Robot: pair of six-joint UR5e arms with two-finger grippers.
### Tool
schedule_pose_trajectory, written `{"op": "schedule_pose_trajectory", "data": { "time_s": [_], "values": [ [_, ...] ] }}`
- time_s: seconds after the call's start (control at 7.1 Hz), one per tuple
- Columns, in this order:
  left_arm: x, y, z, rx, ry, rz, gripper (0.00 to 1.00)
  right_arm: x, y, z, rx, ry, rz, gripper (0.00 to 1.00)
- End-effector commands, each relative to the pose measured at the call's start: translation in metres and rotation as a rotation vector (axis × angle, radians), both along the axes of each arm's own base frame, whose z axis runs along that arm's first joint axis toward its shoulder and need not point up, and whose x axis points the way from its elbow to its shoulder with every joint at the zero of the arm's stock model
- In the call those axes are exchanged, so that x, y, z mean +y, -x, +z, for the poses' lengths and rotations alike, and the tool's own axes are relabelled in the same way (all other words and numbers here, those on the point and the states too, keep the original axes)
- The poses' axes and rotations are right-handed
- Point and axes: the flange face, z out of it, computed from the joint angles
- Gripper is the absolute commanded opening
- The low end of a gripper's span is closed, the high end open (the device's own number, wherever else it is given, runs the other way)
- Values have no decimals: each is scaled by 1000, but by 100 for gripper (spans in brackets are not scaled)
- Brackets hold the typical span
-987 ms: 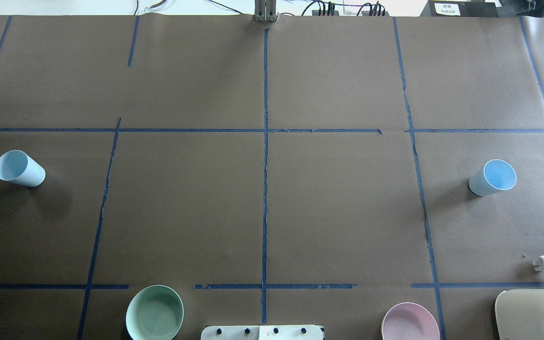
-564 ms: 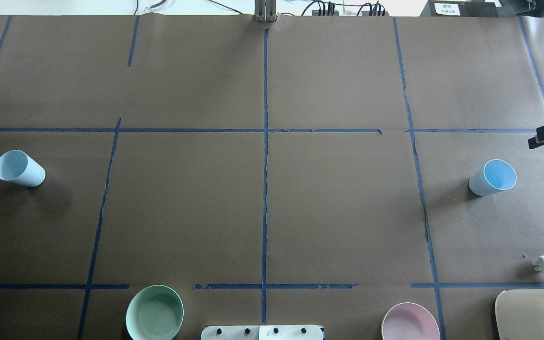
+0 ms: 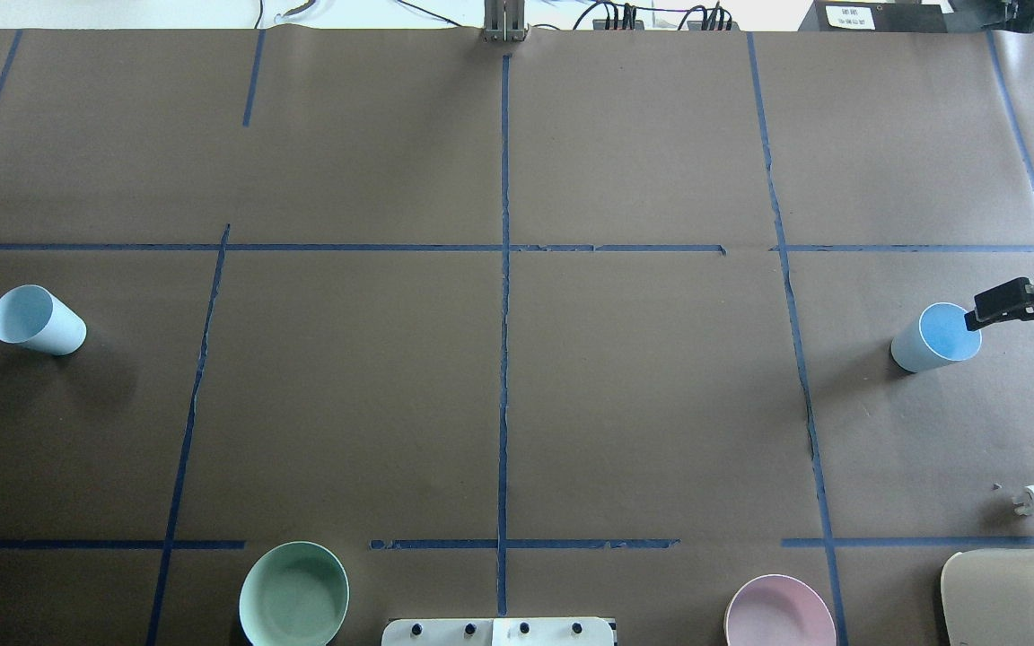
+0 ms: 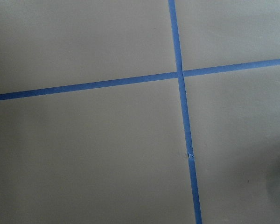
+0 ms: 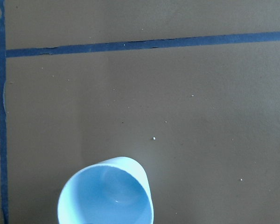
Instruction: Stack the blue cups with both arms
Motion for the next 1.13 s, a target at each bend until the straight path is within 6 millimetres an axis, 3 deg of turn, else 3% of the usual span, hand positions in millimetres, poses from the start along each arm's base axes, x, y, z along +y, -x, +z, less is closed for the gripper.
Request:
{"op": "schedule_pose_trajectory", "data": {
  "time_s": [0.0,0.14,0.56,0.99],
  "values": [
    [-1,-1,-3,1,-1,-5,100,-2,6,-6,-2,-11,-5,100],
    [-9,-17,-16,5,-36,2,100,-3,6,-7,-3,-12,-4,100],
    [-24,-100,-51,69,-45,-60,100,-3,5,-12,-8,-22,-4,100],
    [-13,-189,-74,179,7,-78,100,-3,5,-14,-11,-24,-3,100]
  ]
}}
